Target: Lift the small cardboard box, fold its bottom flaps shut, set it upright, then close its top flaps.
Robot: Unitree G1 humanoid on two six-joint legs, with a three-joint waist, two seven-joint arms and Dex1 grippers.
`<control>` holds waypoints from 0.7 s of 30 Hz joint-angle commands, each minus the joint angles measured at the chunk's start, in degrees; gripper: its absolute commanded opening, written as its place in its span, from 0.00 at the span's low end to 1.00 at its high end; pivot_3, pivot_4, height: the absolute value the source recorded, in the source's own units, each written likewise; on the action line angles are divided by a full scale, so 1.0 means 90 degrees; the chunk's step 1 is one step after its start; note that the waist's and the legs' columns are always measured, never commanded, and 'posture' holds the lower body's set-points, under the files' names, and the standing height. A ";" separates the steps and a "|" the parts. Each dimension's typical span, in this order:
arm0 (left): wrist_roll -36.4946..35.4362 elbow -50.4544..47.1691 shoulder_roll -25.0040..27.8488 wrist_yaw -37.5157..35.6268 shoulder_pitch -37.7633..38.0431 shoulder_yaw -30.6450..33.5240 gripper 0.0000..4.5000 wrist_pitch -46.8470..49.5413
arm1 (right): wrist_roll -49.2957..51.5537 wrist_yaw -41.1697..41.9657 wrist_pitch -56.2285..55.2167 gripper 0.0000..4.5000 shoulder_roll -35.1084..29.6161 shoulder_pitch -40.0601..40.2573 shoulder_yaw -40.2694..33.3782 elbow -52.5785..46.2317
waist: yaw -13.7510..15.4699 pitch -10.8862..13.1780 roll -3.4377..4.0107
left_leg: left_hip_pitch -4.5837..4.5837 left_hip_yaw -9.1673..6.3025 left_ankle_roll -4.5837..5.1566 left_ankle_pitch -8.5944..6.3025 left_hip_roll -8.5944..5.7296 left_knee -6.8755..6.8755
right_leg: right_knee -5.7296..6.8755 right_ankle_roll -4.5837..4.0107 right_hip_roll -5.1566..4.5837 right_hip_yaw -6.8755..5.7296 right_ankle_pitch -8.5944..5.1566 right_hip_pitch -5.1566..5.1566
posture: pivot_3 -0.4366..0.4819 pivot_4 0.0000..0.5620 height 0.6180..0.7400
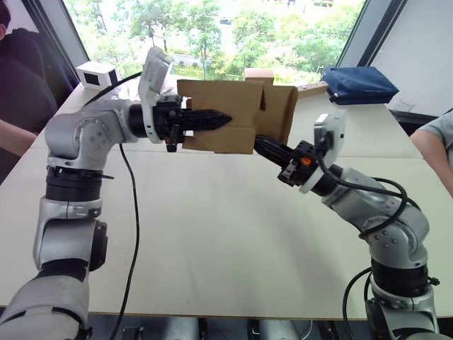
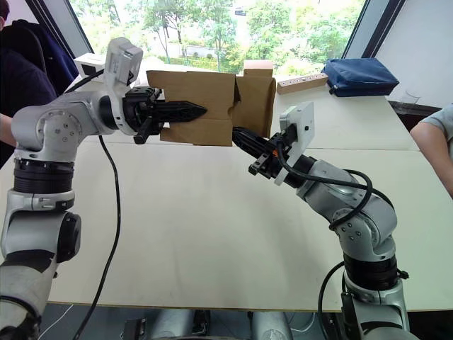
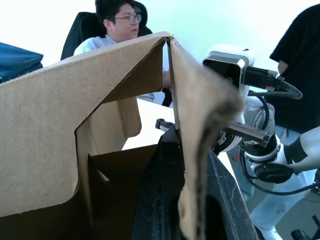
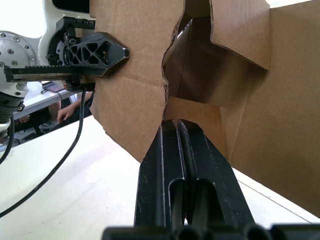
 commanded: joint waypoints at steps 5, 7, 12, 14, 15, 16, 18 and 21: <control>-0.0232 -0.0179 0.0062 0.0054 -0.0041 0.0351 0.00 -0.0002 | 0.1979 -0.0179 0.0620 0.01 -0.0741 -0.0105 -0.1187 -0.0546 | 0.0004 0.0001 0.0001 | -0.0002 0.0000 0.0000 0.0000 0.0000 0.0000 | 0.0000 0.0000 -0.0005 -0.0001 0.0000 0.0000 | 0.48 0.27 1.00; -0.0266 -0.0189 0.0046 0.0089 -0.0034 0.0378 0.00 0.0015 | 0.2373 -0.0278 0.0621 0.01 -0.0948 -0.0123 -0.1573 -0.0301 | 0.0004 0.0000 0.0000 | -0.0001 0.0000 0.0000 0.0000 0.0000 0.0000 | 0.0000 0.0000 -0.0006 -0.0001 0.0000 0.0000 | 0.48 0.27 1.00; -0.0315 -0.0148 0.0004 0.0160 -0.0049 0.0403 0.00 0.0006 | 0.2619 -0.0505 0.0400 0.01 -0.1036 -0.0217 -0.2035 0.0328 | 0.0003 0.0000 0.0000 | 0.0000 0.0001 0.0001 0.0000 0.0000 0.0000 | 0.0000 0.0000 -0.0006 -0.0001 0.0000 0.0001 | 0.48 0.27 1.00; -0.0338 -0.0131 -0.0006 0.0174 -0.0059 0.0408 0.00 0.0006 | 0.2574 -0.0566 0.0209 0.01 -0.0907 -0.0269 -0.2176 0.0705 | 0.0001 0.0000 0.0000 | 0.0000 0.0001 0.0001 0.0000 0.0000 0.0000 | -0.0001 0.0000 -0.0005 -0.0001 0.0000 0.0001 | 0.48 0.27 1.00; -0.0354 -0.0122 -0.0015 0.0172 -0.0076 0.0408 0.00 0.0007 | 0.2450 -0.0565 0.0107 0.01 -0.0858 -0.0294 -0.2181 0.0878 | 0.0001 0.0000 0.0001 | 0.0000 0.0001 0.0001 0.0000 0.0000 0.0000 | 0.0000 0.0000 -0.0005 -0.0001 0.0000 0.0001 | 0.48 0.27 1.00; -0.0397 -0.0119 -0.0029 0.0185 -0.0097 0.0433 0.00 0.0033 | 0.2239 -0.0582 -0.0028 0.01 -0.0794 -0.0322 -0.2144 0.1052 | 0.0001 0.0000 0.0001 | 0.0000 0.0002 0.0001 0.0000 0.0000 0.0000 | 0.0000 0.0000 -0.0005 0.0000 0.0000 0.0000 | 0.48 0.27 1.00; -0.0514 -0.0144 -0.0060 0.0223 -0.0139 0.0505 0.00 0.0105 | 0.1764 -0.0611 -0.0361 0.01 -0.0605 -0.0398 -0.2002 0.1466 | -0.0002 0.0000 0.0001 | 0.0000 0.0002 0.0001 0.0000 0.0000 0.0000 | 0.0000 0.0000 -0.0004 -0.0001 0.0001 0.0000 | 0.48 0.27 1.00; -0.0622 -0.0216 -0.0092 0.0288 -0.0164 0.0549 0.00 0.0183 | 0.1462 -0.0596 -0.0703 0.01 -0.0239 -0.0585 -0.1912 0.1959 | -0.0008 0.0000 0.0001 | 0.0000 0.0002 0.0001 0.0000 0.0000 0.0000 | 0.0000 0.0001 -0.0004 0.0000 0.0001 0.0000 | 0.48 0.27 1.00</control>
